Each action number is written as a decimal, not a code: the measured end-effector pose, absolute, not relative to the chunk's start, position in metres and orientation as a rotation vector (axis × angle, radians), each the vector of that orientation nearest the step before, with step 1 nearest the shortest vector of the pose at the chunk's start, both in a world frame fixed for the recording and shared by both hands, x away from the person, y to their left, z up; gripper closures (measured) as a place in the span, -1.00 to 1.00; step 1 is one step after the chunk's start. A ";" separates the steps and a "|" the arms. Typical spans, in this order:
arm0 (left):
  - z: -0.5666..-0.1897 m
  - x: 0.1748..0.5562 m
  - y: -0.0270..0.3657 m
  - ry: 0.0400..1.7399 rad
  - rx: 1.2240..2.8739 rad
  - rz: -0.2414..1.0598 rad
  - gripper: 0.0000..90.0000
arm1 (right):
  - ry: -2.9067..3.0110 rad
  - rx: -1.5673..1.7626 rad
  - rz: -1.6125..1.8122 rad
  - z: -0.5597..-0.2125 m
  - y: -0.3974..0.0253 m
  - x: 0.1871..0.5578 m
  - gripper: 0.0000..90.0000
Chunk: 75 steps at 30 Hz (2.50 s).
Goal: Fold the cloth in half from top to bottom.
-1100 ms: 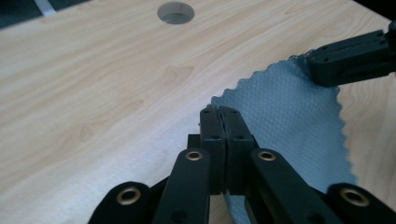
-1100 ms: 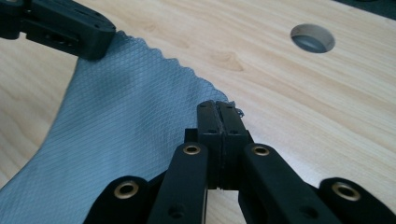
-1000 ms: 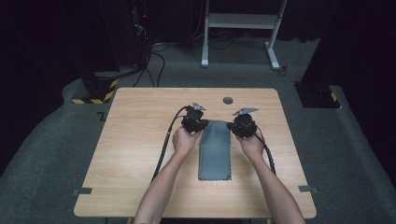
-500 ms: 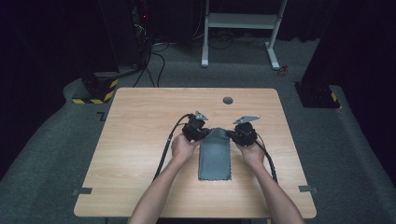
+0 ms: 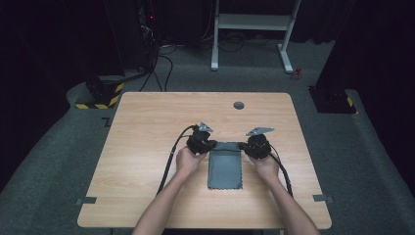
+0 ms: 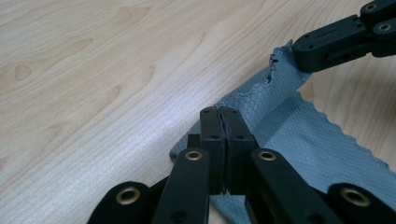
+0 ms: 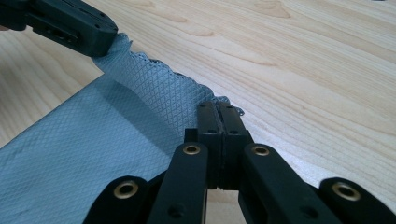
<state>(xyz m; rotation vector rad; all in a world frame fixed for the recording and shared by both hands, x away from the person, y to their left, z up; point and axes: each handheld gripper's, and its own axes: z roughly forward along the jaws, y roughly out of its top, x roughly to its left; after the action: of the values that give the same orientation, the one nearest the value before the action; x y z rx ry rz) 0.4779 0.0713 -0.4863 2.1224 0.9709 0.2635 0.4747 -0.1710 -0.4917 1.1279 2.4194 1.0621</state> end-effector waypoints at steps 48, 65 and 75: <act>-0.497 0.447 0.084 0.953 2.050 0.215 0.97 | 2.454 1.069 1.125 -0.495 -0.176 0.443 1.00; -0.499 0.437 0.088 0.948 2.005 0.162 0.97 | 2.461 1.065 1.141 -0.497 -0.179 0.434 1.00; -0.498 0.430 0.087 0.940 2.005 0.153 0.97 | 2.457 1.064 1.167 -0.497 -0.182 0.428 1.00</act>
<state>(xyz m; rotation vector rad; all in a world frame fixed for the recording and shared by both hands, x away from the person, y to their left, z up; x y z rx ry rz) 0.4295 0.0867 -0.4976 2.0049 0.9405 0.1526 0.4282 -0.1821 -0.4967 1.0637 2.4575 1.1667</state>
